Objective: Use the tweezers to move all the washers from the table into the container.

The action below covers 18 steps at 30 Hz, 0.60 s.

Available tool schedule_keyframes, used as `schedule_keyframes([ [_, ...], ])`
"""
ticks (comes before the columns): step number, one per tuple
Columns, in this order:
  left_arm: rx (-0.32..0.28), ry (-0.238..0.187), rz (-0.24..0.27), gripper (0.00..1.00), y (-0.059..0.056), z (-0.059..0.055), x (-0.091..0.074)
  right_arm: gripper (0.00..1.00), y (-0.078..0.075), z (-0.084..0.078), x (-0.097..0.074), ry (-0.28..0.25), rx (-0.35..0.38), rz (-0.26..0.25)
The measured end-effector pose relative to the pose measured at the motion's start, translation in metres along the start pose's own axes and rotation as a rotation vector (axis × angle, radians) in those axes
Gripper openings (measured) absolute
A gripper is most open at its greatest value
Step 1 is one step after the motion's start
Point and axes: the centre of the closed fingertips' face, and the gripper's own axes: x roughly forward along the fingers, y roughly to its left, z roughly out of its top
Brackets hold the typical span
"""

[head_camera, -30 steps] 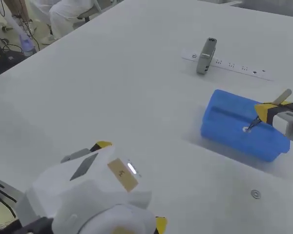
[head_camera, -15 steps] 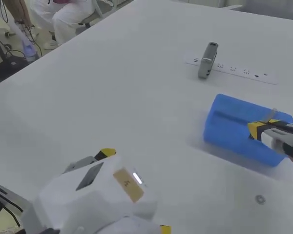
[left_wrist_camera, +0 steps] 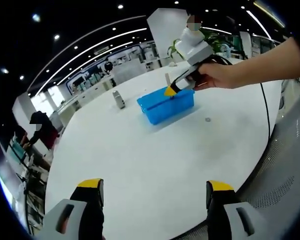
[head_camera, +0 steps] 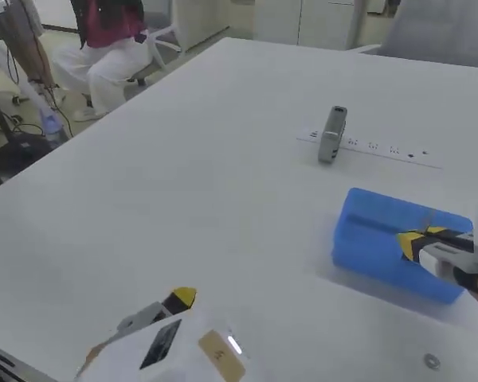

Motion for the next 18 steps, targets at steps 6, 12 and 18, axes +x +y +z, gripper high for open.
schedule_keyframes([
  [6, 0.015, 0.006, 0.006, 0.86, 0.0, 0.0, 0.001, 0.03, 0.002, 0.0, -0.004, 0.008, -0.02, -0.001],
  [12, 0.028, 0.008, 0.006, 0.86, -0.001, 0.0, 0.001, 0.03, -0.003, 0.021, -0.024, -0.067, 0.028, -0.023],
  [18, 0.027, 0.003, 0.01, 0.86, 0.0, 0.001, 0.001, 0.03, -0.005, 0.038, -0.05, -0.134, 0.08, -0.032],
])
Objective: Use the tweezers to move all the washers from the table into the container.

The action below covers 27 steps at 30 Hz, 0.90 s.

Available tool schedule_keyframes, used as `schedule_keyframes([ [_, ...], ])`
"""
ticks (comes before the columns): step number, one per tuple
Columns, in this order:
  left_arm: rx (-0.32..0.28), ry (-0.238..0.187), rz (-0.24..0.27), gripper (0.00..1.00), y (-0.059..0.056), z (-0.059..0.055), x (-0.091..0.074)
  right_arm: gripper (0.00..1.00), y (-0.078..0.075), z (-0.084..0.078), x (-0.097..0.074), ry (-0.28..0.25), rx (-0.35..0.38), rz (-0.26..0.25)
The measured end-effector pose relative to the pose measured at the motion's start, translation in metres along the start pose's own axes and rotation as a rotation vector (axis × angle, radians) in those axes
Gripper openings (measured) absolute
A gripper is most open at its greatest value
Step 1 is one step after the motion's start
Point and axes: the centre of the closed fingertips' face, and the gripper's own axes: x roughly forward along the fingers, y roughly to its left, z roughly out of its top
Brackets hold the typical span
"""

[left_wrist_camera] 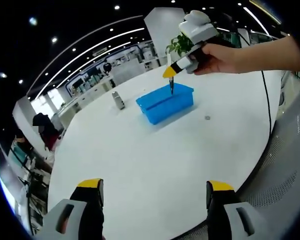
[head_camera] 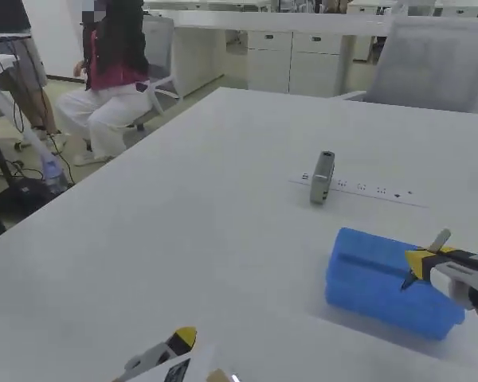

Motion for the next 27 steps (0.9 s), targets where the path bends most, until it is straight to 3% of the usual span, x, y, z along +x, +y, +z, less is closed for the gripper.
schedule_keyframes([
  [4, -0.012, -0.015, 0.004, 0.87, 0.001, 0.002, -0.001, 0.03, 0.008, 0.003, -0.02, -0.033, 0.014, -0.001],
  [10, -0.021, -0.028, 0.013, 0.87, 0.003, 0.004, -0.002, 0.03, 0.017, -0.008, -0.039, -0.042, 0.035, 0.017],
  [27, -0.032, -0.041, 0.034, 0.86, 0.008, 0.005, -0.003, 0.03, 0.031, -0.072, -0.056, 0.058, 0.114, 0.004],
])
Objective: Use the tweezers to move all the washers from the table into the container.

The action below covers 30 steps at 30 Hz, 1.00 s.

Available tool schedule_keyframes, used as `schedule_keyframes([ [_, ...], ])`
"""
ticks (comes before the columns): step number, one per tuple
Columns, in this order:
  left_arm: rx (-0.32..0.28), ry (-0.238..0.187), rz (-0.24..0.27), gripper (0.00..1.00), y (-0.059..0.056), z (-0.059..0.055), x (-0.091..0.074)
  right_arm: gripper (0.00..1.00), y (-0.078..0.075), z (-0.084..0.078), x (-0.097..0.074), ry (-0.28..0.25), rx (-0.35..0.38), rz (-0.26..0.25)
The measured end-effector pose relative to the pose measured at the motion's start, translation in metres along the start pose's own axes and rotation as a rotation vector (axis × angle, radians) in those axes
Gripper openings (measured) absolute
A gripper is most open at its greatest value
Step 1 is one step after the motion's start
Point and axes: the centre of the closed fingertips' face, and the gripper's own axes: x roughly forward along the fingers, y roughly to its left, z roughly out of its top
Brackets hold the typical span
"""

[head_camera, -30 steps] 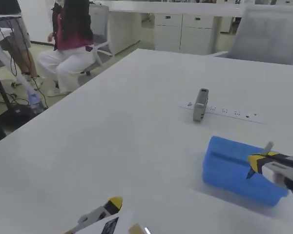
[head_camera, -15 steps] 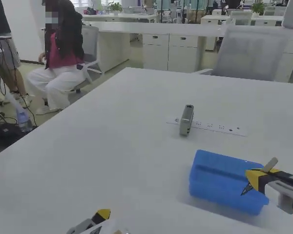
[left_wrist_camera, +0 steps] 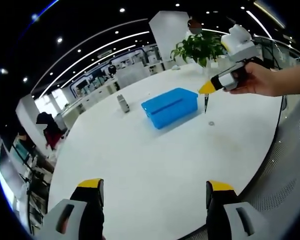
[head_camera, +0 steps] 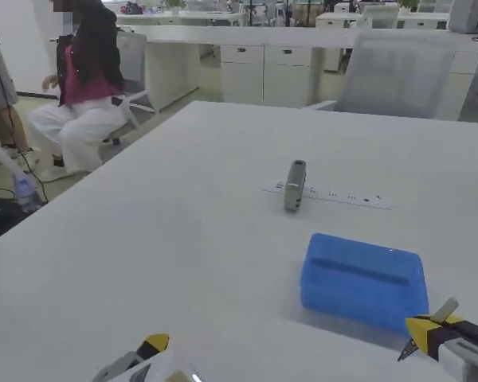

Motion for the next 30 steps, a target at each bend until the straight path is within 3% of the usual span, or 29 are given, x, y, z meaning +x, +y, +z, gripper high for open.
schedule_keyframes([
  [10, 0.011, 0.007, 0.001, 0.86, -0.001, -0.001, 0.0, 0.03, 0.008, -0.026, -0.002, 0.056, -0.037, 0.005],
  [30, 0.015, 0.013, 0.01, 0.85, 0.001, -0.001, -0.001, 0.02, 0.006, -0.027, -0.001, 0.041, -0.047, 0.0],
])
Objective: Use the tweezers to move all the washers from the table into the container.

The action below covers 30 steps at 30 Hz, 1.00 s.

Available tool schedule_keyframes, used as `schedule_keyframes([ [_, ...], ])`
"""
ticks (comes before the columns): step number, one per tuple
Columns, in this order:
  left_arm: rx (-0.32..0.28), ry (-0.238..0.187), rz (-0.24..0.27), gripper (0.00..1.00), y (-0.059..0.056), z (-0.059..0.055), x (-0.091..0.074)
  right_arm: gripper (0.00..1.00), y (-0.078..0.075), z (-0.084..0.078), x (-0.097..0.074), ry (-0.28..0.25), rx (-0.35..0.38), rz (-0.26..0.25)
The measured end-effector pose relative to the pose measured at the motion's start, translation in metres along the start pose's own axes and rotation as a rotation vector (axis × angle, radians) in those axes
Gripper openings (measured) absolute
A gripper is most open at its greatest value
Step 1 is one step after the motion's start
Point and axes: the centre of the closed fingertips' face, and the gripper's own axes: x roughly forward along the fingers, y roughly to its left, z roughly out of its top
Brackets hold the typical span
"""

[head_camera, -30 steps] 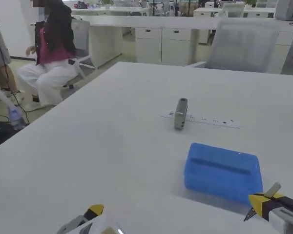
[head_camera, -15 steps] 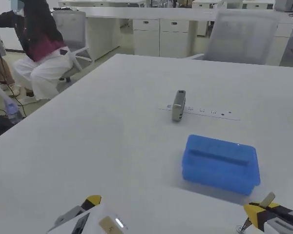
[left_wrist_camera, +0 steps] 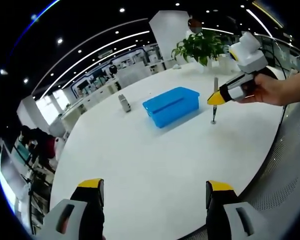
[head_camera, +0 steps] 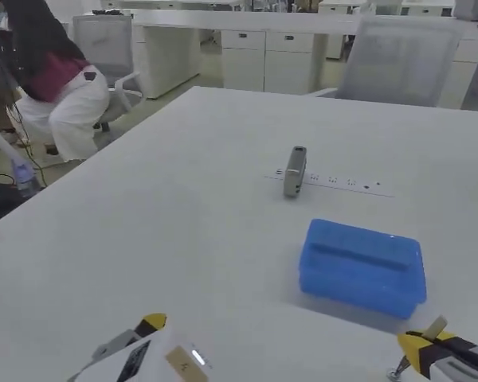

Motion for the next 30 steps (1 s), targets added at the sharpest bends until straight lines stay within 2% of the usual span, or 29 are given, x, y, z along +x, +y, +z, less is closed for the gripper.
schedule_keyframes([
  [8, 0.01, 0.003, -0.004, 0.85, -0.001, 0.0, 0.0, 0.02, -0.004, 0.001, 0.0, 0.032, -0.01, -0.011],
  [10, 0.009, 0.008, -0.012, 0.85, -0.003, -0.001, 0.0, 0.02, -0.005, 0.006, -0.001, 0.022, -0.006, -0.013],
  [13, 0.016, 0.011, -0.011, 0.85, -0.003, -0.001, 0.001, 0.02, -0.005, 0.026, -0.004, -0.021, 0.009, -0.002],
  [23, -0.001, 0.013, -0.011, 0.85, -0.002, -0.002, 0.001, 0.02, -0.016, 0.09, -0.006, -0.134, -0.052, -0.009],
  [30, -0.002, 0.013, -0.011, 0.85, -0.002, -0.003, 0.001, 0.02, -0.026, 0.106, 0.01, -0.153, -0.073, -0.038],
])
